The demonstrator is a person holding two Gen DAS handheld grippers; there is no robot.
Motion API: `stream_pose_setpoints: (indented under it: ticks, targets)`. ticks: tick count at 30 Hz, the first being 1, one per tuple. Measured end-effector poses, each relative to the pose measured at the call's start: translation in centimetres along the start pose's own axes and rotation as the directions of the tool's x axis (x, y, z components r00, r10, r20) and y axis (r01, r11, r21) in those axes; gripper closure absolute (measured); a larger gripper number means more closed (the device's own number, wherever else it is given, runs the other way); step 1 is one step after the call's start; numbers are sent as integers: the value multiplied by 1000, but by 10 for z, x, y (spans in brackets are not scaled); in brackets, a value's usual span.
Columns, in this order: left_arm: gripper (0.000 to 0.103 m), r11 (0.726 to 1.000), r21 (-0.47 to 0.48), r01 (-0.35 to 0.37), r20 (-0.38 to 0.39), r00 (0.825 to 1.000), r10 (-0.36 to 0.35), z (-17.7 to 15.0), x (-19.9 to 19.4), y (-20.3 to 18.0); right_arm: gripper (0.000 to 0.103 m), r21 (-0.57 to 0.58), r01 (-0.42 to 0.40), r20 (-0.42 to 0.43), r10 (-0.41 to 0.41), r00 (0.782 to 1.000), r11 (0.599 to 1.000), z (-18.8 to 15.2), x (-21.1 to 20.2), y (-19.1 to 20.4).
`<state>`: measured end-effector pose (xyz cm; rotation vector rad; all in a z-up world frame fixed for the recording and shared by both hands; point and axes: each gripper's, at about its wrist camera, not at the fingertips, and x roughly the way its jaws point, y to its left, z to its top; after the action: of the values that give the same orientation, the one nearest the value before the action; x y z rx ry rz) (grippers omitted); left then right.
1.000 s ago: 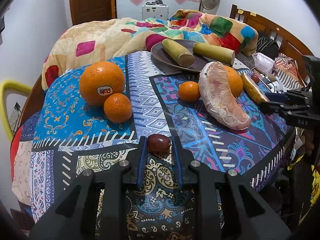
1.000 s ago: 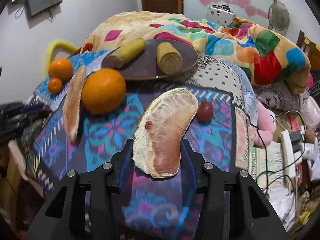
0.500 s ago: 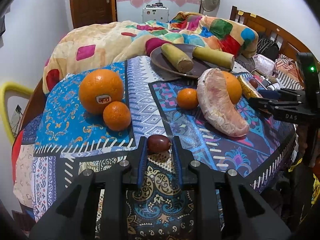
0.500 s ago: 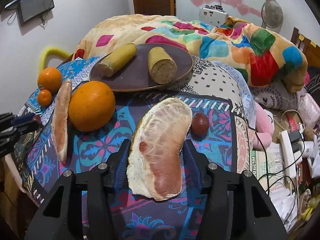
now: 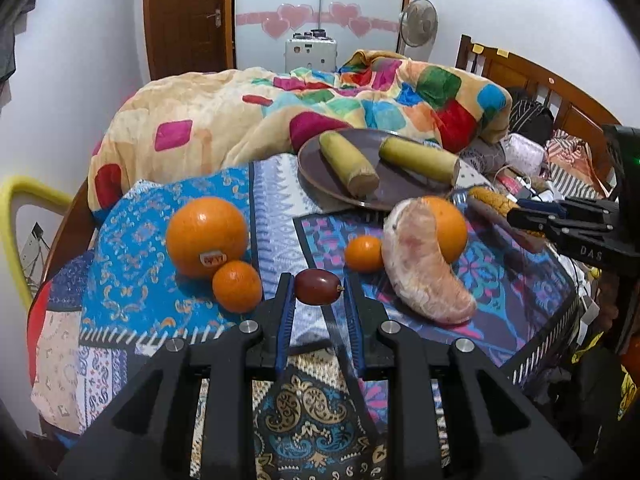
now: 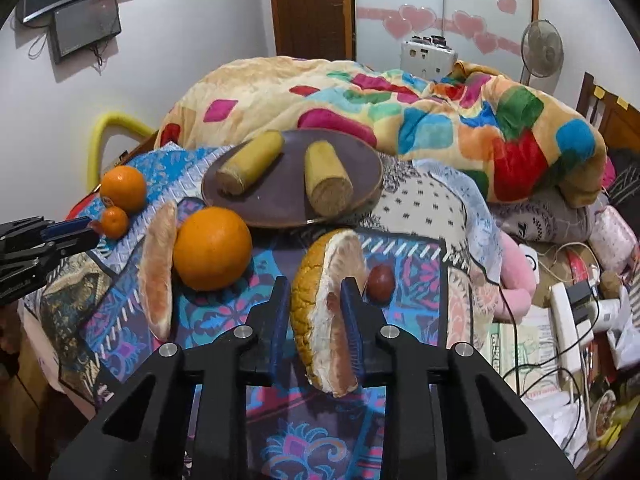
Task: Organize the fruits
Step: 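Grasp a pink pomelo segment with the right tool while the left tool grasps a dark red date, then lift the pomelo segment and the date and carry both over the plate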
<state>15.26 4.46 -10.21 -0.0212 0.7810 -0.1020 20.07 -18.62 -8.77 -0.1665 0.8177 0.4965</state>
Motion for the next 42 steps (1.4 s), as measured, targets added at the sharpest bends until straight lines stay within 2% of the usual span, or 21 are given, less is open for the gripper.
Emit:
stream_pose_setpoints:
  ticks: [10, 13, 14, 16, 21, 23, 25, 27, 32, 36, 42]
  targets:
    - [79, 1000, 0, 5, 29, 1000, -5, 21, 2, -3, 84, -21, 5, 41, -5, 999, 1000, 10, -8, 2]
    - [79, 1000, 4, 10, 34, 999, -10, 25, 2, -5, 90, -37, 21, 61, -18, 998, 999, 17, -13, 3]
    - [79, 1000, 6, 11, 36, 999, -11, 26, 2, -5, 100, -44, 22, 67, -19, 998, 999, 20, -15, 4]
    - [79, 1000, 9, 14, 42, 999, -15, 28, 1, -6, 100, -53, 15, 71, -12, 997, 998, 23, -19, 5]
    - [79, 1000, 11, 27, 43, 999, -27, 26, -1, -8, 100, -62, -20, 3, 20, 1000, 998, 12, -14, 7]
    - [79, 1000, 11, 29, 36, 999, -29, 23, -1, -8, 96, -26, -37, -46, 35, 998, 999, 3, -7, 5]
    - [79, 999, 8, 32, 25, 999, -33, 21, 0, -9, 83, -5, -43, -71, 42, 997, 999, -2, 1, 3]
    - [79, 999, 6, 35, 19, 999, -35, 18, -1, -8, 58, 1, -31, -87, 31, 996, 1000, -7, 10, 2]
    - [79, 1000, 9, 26, 14, 1000, -26, 12, -5, -7, 53, 11, -27, -145, 28, 989, 1000, -16, 37, 3]
    - [79, 1000, 11, 19, 11, 1000, -19, 11, -6, -6, 54, -32, 19, -100, -22, 995, 999, -16, 40, 10]
    - [79, 1000, 5, 19, 17, 1000, -19, 12, -7, -7, 57, 3, 7, -72, -7, 997, 1000, -15, 38, 6]
